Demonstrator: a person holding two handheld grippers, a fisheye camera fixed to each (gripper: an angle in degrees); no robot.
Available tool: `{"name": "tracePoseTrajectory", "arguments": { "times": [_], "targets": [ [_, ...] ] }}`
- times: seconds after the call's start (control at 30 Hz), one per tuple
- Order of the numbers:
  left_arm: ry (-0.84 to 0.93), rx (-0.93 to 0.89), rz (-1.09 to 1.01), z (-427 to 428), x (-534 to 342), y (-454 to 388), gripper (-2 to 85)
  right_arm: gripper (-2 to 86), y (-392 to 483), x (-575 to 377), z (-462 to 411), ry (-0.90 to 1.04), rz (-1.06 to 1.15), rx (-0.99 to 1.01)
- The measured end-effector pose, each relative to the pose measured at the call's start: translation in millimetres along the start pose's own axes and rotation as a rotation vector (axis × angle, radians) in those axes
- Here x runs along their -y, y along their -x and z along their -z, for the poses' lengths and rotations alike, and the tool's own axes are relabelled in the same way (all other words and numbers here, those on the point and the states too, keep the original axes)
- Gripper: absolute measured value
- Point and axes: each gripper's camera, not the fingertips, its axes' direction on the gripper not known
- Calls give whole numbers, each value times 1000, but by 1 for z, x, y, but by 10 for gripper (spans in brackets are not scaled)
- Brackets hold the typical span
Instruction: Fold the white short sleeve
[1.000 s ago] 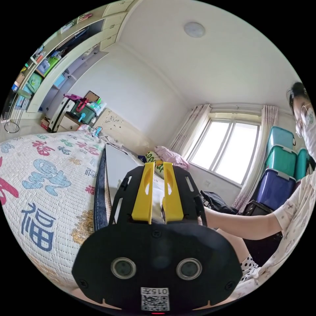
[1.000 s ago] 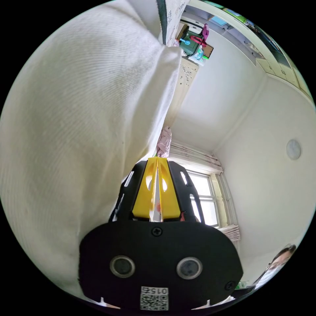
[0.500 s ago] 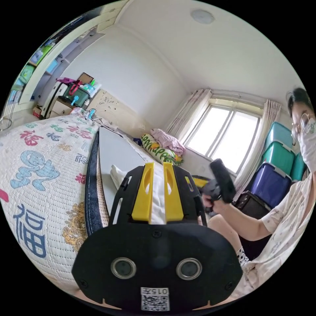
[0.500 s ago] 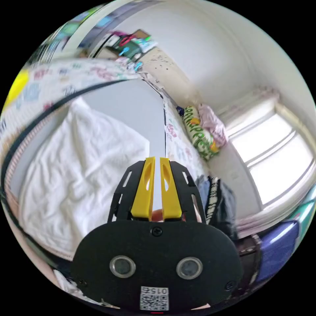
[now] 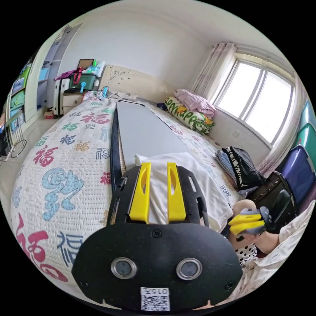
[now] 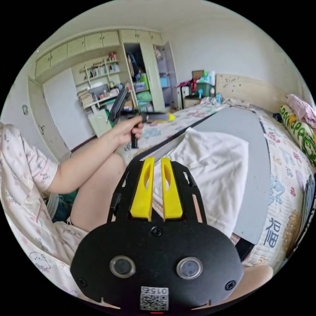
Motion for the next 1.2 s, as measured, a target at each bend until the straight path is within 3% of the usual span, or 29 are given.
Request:
{"name": "tracePoseTrajectory", "arguments": {
  "times": [0.07,0.27,0.5,0.67,1.03,1.2],
  "targets": [
    [21,-37,-8,-10,29,10,83,76,27,3,-23,133,42,34],
    [144,-17,104,-80,76,68,97,125,90,15,-65,278,163,22],
    [87,-138,174,-84,86,93,101,108,126,23,-98,433,208,-61],
    [138,-91,143,-81,97,85,78,90,151,32,-102,503,242,-70],
    [194,-45,156,-59,104,83,-1,11,168,49,-64,419,172,-51],
    [129,-48,156,-34,104,80,-7,6,173,65,-43,353,141,47]
  ]
}}
